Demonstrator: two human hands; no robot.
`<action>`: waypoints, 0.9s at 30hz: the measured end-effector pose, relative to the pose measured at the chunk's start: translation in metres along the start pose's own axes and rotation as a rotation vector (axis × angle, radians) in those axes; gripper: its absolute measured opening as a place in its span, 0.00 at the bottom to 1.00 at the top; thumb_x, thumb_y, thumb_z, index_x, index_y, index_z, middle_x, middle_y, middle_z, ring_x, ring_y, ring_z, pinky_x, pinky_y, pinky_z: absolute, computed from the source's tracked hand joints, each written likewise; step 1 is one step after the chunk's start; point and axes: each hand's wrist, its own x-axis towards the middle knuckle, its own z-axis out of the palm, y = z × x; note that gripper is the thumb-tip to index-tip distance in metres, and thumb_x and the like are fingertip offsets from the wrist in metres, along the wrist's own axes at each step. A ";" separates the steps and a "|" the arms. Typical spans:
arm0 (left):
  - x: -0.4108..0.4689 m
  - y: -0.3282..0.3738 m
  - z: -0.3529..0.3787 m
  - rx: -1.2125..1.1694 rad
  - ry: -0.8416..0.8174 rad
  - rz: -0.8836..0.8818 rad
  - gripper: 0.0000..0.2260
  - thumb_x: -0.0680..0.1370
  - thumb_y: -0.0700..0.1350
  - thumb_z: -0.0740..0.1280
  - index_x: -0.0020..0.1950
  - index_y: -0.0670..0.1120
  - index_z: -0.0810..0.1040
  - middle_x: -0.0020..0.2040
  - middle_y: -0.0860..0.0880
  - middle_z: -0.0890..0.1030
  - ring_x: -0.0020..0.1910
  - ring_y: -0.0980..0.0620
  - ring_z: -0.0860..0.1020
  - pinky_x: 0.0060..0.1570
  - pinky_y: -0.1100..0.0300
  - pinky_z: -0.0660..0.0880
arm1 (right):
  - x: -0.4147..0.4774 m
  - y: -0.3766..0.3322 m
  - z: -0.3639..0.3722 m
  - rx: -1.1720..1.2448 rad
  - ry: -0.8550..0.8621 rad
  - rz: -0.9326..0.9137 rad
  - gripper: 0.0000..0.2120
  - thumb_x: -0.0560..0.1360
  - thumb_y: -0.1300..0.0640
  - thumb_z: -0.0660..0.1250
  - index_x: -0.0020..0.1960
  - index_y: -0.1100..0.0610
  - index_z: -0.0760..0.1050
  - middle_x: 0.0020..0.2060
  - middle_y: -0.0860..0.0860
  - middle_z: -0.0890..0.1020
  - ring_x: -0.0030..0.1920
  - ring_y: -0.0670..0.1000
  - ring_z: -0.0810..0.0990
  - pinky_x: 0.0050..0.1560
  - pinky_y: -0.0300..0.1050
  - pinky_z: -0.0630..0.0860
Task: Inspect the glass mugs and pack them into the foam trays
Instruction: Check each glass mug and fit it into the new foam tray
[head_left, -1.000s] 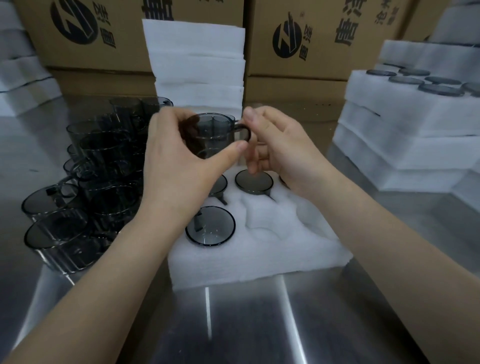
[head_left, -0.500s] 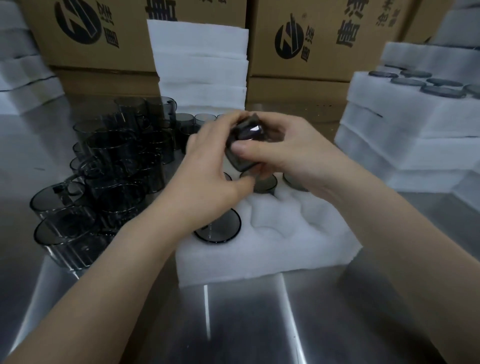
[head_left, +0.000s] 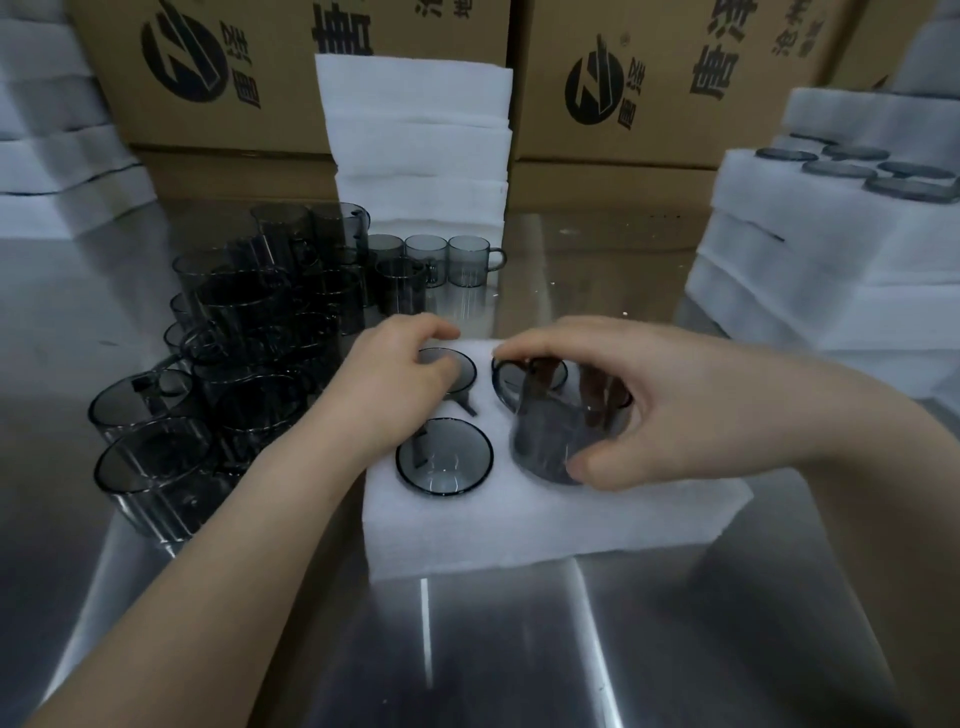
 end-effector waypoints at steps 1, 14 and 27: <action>0.001 -0.001 0.000 0.001 -0.010 -0.007 0.14 0.79 0.45 0.64 0.63 0.52 0.77 0.63 0.51 0.75 0.59 0.53 0.73 0.54 0.61 0.67 | 0.001 -0.003 0.002 -0.046 -0.001 0.001 0.33 0.62 0.44 0.67 0.65 0.32 0.64 0.56 0.30 0.70 0.57 0.32 0.70 0.53 0.32 0.72; -0.001 0.003 -0.002 -0.029 -0.024 -0.018 0.14 0.78 0.41 0.62 0.61 0.51 0.78 0.58 0.52 0.79 0.56 0.53 0.76 0.52 0.61 0.69 | 0.002 -0.016 0.028 -0.221 -0.063 0.073 0.31 0.72 0.39 0.46 0.72 0.51 0.60 0.71 0.38 0.55 0.65 0.35 0.48 0.68 0.40 0.49; 0.000 0.003 0.000 -0.046 -0.012 -0.031 0.14 0.78 0.41 0.62 0.60 0.53 0.79 0.56 0.53 0.80 0.55 0.54 0.77 0.54 0.60 0.72 | -0.001 -0.008 0.050 -0.296 -0.158 0.106 0.42 0.70 0.29 0.36 0.78 0.47 0.31 0.74 0.39 0.27 0.70 0.36 0.24 0.72 0.46 0.27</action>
